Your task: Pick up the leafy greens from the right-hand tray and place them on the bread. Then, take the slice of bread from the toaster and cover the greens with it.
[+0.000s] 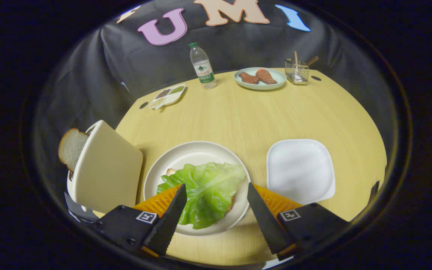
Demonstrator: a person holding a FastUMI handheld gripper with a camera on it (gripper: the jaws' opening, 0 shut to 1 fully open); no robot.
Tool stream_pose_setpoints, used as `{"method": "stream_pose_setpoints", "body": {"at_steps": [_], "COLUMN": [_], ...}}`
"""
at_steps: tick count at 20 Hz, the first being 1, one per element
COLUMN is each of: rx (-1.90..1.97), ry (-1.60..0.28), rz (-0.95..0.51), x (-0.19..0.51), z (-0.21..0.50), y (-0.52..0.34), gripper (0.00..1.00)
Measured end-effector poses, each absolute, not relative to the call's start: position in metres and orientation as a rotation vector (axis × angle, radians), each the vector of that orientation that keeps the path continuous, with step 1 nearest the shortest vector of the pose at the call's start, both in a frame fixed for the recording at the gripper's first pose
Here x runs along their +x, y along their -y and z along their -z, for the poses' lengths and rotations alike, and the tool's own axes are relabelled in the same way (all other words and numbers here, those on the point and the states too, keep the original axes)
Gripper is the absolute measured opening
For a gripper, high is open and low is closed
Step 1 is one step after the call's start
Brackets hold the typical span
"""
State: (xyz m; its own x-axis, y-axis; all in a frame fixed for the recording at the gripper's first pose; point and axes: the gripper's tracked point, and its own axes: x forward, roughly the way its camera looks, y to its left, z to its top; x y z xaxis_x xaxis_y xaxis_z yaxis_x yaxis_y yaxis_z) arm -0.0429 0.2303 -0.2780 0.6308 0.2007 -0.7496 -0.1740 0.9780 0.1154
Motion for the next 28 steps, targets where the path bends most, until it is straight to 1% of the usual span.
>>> {"method": "stream_pose_setpoints", "body": {"at_steps": [5,9,15,22,28], "rx": [0.098,0.056,0.066,0.112,0.02], "ry": [-0.821,-0.773,-0.737,-0.746,-0.805], "rz": [-0.274,-0.358,-0.537,-0.632,-0.643], "x": [-0.057,-0.067,-0.082,-0.087,-0.094], "z": [0.223,0.181,0.143,0.142,0.176], "y": [-0.272,-0.315,-0.405,-0.488,-0.515], "gripper": [1.0,1.0,1.0,0.99,0.98]}}
